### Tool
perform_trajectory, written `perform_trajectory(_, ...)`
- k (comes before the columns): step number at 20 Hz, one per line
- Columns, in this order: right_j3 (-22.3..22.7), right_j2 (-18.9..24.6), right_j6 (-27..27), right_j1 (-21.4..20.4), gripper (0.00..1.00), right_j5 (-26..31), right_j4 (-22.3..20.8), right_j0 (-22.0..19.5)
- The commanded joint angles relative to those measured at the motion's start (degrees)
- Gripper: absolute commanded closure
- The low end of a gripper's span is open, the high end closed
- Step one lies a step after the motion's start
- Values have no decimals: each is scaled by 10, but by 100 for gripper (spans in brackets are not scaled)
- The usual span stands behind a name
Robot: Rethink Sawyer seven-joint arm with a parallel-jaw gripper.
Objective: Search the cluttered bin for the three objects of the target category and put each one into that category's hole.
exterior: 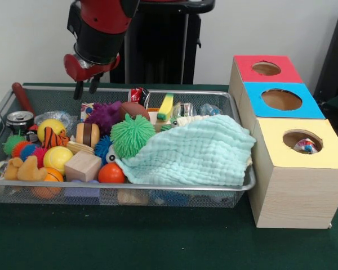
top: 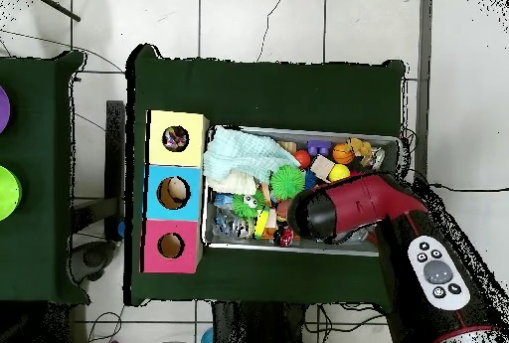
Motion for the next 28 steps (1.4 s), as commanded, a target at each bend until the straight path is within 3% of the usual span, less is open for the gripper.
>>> perform_trajectory(1,22,48,-110,15,0,-36,-6,-14)
perform_trajectory(16,19,59,-141,26,0,-82,-55,-24)
perform_trajectory(22,18,51,-137,24,0,-49,-36,-22)
perform_trajectory(28,1,14,-107,29,0,-13,-59,5)
